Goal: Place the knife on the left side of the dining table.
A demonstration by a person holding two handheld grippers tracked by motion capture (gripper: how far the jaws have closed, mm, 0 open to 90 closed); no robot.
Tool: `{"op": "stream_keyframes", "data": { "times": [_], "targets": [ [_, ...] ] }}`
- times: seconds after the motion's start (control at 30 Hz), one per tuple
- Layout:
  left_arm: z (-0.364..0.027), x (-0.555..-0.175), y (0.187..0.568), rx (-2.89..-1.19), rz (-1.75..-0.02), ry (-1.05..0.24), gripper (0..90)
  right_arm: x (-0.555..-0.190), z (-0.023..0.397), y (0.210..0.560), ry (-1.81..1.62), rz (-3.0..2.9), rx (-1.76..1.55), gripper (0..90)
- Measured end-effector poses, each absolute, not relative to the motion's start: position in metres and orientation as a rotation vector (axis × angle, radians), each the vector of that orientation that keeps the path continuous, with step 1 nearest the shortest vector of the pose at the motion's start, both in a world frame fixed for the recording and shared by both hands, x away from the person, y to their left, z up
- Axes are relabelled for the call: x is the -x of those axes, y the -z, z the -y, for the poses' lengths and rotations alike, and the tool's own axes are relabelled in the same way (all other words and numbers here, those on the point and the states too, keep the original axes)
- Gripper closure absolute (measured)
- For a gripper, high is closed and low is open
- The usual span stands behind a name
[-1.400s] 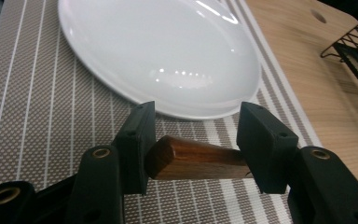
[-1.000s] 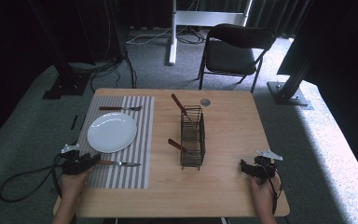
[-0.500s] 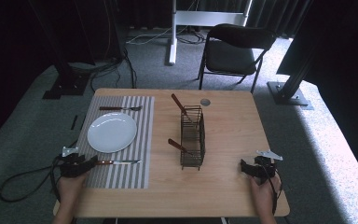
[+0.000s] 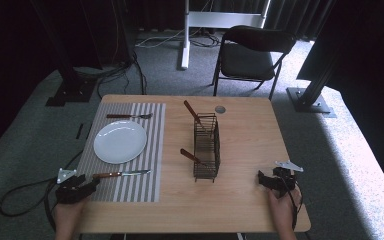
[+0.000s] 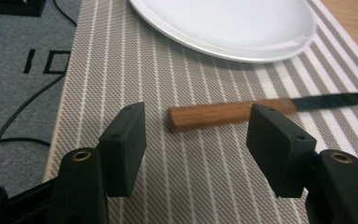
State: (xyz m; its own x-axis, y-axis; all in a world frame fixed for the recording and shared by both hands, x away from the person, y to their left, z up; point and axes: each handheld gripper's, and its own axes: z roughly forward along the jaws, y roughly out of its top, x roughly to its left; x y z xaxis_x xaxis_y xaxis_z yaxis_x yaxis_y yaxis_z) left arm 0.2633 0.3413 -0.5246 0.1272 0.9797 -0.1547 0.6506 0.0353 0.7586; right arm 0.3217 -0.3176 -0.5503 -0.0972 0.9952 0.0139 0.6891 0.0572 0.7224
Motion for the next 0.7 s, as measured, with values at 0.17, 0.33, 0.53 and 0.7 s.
{"op": "stream_keyframes", "data": {
  "times": [0.17,0.33,0.53,0.7],
  "targets": [
    [-0.332,-0.256,0.526,-1.712,-1.567,-0.564,37.4,-0.322,0.318,0.550,-0.800,-1.841,-1.679,11.9],
    [-0.324,-0.256,0.530,-1.746,-1.557,-0.558,28.8,-0.322,0.318,0.550,-0.800,-1.841,-1.679,11.9],
    [-0.318,-0.260,0.538,-1.841,-1.571,-0.470,13.4,-0.322,0.318,0.550,-0.800,-1.841,-1.680,11.8],
    [-0.316,-0.259,0.536,-1.829,-1.582,-0.537,0.0,-0.322,0.318,0.550,-0.800,-1.841,-1.679,11.9]
  ]
}}
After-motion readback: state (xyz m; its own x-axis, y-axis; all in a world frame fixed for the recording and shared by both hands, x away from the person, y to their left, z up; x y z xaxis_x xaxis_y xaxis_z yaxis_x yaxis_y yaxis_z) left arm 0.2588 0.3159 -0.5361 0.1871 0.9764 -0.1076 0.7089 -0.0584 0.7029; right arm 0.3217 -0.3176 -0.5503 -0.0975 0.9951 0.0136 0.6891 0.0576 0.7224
